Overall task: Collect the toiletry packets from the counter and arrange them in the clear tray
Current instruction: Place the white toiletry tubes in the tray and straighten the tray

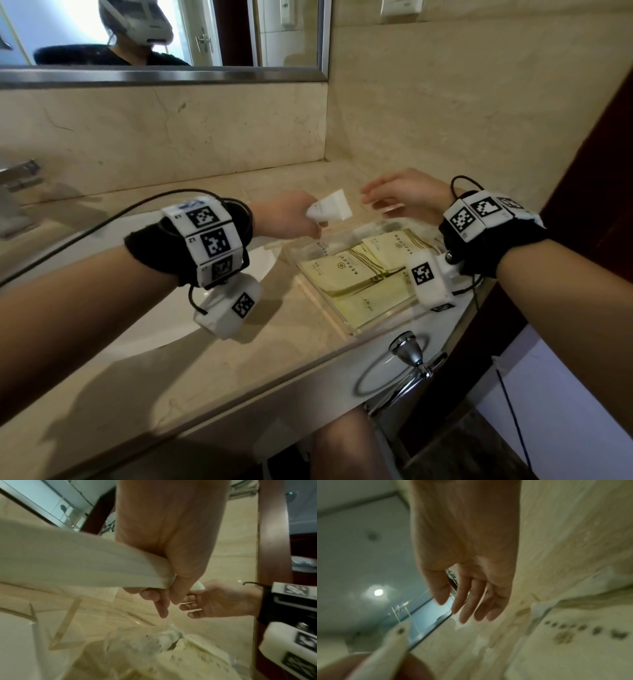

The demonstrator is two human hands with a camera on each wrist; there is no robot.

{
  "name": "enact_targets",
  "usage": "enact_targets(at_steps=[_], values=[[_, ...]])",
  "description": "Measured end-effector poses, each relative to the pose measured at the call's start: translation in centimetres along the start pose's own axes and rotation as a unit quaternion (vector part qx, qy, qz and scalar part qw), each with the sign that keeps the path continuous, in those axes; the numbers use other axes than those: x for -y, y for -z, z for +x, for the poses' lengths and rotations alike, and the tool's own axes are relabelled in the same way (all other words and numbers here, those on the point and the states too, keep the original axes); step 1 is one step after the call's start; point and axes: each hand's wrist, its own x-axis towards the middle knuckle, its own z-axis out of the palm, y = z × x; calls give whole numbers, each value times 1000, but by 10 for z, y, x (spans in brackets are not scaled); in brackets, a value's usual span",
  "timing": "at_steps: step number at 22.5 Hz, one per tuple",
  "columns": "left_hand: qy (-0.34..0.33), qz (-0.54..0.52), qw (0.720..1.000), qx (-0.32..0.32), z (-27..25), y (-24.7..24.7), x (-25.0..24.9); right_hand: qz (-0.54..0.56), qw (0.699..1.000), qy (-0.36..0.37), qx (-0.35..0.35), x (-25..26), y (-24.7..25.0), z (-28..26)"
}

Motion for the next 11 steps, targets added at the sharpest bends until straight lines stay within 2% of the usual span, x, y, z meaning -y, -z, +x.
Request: enact_targets(at_steps=[2,4,8,11], values=[[19,-23,999,-16,6,7,-2,67,994,11,88,15,-12,-11],[29,-8,999,-37,9,9,-6,94,991,0,92,23,-26,-15],[30,-10,999,-40,6,7,-3,99,995,-17,-25,20,-38,-10],[51,-43,998,-18,-6,11,9,130,981,-14,-141,10,-20,-2]])
